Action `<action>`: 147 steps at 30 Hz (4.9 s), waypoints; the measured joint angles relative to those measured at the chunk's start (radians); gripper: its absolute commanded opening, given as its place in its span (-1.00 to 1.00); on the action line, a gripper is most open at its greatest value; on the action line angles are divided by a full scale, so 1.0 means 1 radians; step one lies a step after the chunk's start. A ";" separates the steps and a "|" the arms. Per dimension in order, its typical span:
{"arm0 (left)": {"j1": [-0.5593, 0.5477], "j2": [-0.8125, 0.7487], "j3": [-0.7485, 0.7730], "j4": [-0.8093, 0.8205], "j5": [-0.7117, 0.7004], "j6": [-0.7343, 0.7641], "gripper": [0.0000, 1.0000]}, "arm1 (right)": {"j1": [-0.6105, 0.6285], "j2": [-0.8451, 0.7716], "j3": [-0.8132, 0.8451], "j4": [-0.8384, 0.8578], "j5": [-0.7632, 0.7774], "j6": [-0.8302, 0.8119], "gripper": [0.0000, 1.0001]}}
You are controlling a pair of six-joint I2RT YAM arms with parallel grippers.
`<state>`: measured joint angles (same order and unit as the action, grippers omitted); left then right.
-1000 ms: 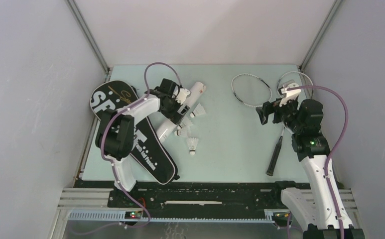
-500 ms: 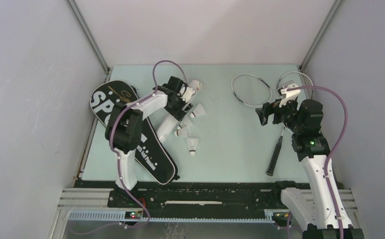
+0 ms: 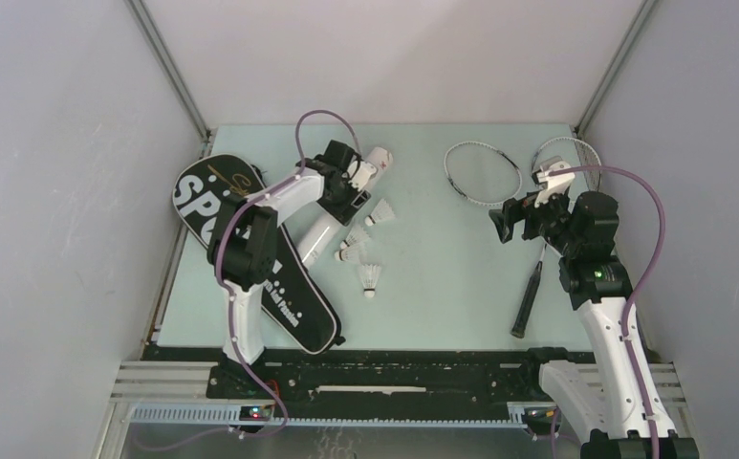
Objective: Pack up the badminton gear
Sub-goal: Open the lid of the shuttle tube, then place the lid at the center of the board.
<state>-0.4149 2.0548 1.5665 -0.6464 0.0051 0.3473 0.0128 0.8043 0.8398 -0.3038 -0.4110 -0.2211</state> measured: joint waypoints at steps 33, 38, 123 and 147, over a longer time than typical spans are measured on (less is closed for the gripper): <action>0.023 -0.808 -0.459 0.253 0.433 0.337 0.09 | 0.072 0.082 0.116 -0.101 -0.230 -0.116 0.74; 0.023 -0.870 -0.592 0.262 0.561 0.403 0.08 | 0.077 0.098 0.155 -0.154 -0.408 -0.172 0.55; 0.242 -0.941 -0.708 0.204 0.819 0.512 -0.23 | 0.325 0.399 0.060 -0.418 0.021 -0.375 -1.00; 0.330 -1.067 -0.734 0.383 0.736 0.253 -0.14 | 0.515 0.670 0.125 -0.393 0.166 -0.307 0.14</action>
<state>-0.0845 0.9878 0.8326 -0.2630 0.7410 0.6003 0.5278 1.4742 0.9649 -0.6968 -0.2455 -0.5282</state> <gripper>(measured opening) 0.679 0.575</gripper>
